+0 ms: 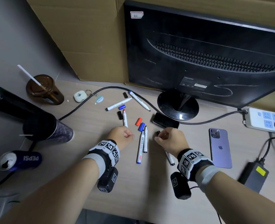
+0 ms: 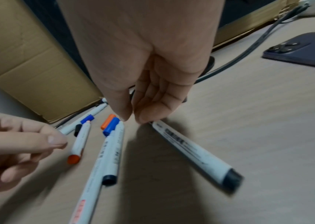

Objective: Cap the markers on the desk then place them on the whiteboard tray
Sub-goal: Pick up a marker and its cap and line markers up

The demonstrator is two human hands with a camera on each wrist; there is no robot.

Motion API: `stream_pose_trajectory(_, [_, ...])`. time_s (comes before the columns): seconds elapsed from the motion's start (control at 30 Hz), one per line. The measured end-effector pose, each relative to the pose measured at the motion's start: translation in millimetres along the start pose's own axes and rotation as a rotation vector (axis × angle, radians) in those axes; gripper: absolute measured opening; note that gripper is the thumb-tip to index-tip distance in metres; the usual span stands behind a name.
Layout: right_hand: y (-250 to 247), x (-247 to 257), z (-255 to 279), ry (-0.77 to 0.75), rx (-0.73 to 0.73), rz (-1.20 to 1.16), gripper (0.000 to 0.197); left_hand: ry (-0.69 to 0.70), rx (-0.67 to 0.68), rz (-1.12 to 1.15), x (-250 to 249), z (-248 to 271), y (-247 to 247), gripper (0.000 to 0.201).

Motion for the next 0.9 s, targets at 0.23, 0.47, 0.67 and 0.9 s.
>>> stream_pose_trajectory(0.23, [34.8,20.8,-10.7,0.047,0.148,-0.034,0.015,-0.024,-0.02,0.013,23.2,3.1,-12.4,0.013])
stream_pose_trajectory(0.47, [43.8,18.9,-15.8,0.152,0.222,0.012,0.022,-0.032,-0.044,-0.025,30.0,5.6,-26.7,0.012])
stream_pose_trajectory(0.67, [35.1,21.4,-6.5,0.139,0.233,-0.139,0.025,-0.034,-0.08,-0.048,17.0,0.6,-41.6,0.008])
stream_pose_trajectory(0.9, [25.5,39.0,-6.0,0.041,0.341,-0.363,0.007,-0.003,-0.095,-0.026,-2.7,-14.9,-56.1,0.008])
Point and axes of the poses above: each hand's wrist, its own z-axis away from the middle knuckle, its own y-axis out of the palm, x = y × z, the point moved 4 cm from there along -z, towards the middle knuckle, and after that the axes turned 12 degrees about x, right-handed, at the moved point
